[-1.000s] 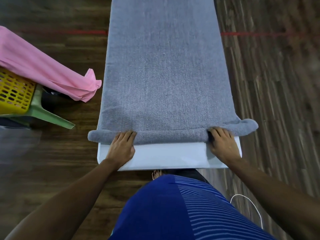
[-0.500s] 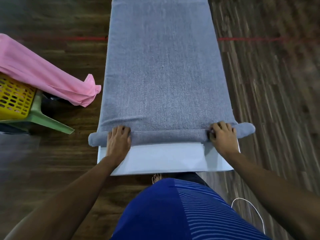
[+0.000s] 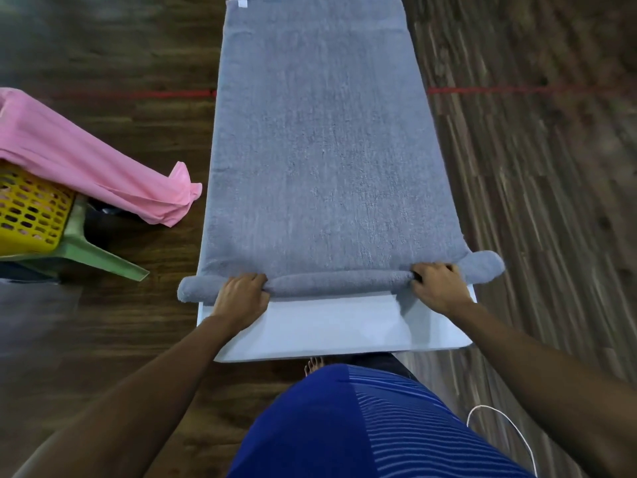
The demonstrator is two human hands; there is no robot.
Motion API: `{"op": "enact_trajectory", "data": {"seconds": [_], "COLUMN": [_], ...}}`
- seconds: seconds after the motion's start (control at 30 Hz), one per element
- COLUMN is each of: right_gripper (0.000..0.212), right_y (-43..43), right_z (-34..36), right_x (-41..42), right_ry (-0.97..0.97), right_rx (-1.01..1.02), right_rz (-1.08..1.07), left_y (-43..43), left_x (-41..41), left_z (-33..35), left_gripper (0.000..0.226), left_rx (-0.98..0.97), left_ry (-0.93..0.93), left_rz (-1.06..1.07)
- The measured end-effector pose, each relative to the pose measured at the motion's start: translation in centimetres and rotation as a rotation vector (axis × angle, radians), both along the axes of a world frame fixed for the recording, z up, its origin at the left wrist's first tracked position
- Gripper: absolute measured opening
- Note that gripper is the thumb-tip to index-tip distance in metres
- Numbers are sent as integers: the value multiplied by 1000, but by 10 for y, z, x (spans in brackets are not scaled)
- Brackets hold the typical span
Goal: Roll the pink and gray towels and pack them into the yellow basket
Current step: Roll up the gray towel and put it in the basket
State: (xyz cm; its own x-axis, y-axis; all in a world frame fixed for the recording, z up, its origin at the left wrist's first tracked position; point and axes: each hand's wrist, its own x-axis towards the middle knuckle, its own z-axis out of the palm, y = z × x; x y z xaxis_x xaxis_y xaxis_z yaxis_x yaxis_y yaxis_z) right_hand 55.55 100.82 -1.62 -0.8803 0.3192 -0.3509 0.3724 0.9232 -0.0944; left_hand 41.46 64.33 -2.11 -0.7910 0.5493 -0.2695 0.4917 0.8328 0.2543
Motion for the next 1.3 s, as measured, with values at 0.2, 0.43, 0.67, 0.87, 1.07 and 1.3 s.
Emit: {"op": "enact_trajectory", "data": {"seconds": [0.2, 0.43, 0.67, 0.87, 1.07, 1.3], "right_gripper": [26, 38, 34, 30, 27, 40], "right_y": [6, -13, -7, 7, 3, 2], "right_z": [-5, -12, -5, 1, -8, -7], "right_x": [-7, 1, -11, -23, -10, 4], "right_ry": [143, 141, 30, -30, 218, 81], "right_rx": [62, 61, 42, 30, 136, 44], "right_rz": [-44, 89, 86, -3, 21, 77], "left_y": [-2, -5, 2, 10, 4, -9], "left_x": [-14, 7, -2, -23, -13, -4], "left_z": [-7, -10, -3, 3, -5, -13], "left_gripper": [15, 42, 17, 11, 23, 42], "left_rx": [23, -21, -1, -17, 62, -64], "left_ry": [106, 200, 77, -107, 251, 133], "left_rz": [86, -150, -61, 68, -50, -124]}}
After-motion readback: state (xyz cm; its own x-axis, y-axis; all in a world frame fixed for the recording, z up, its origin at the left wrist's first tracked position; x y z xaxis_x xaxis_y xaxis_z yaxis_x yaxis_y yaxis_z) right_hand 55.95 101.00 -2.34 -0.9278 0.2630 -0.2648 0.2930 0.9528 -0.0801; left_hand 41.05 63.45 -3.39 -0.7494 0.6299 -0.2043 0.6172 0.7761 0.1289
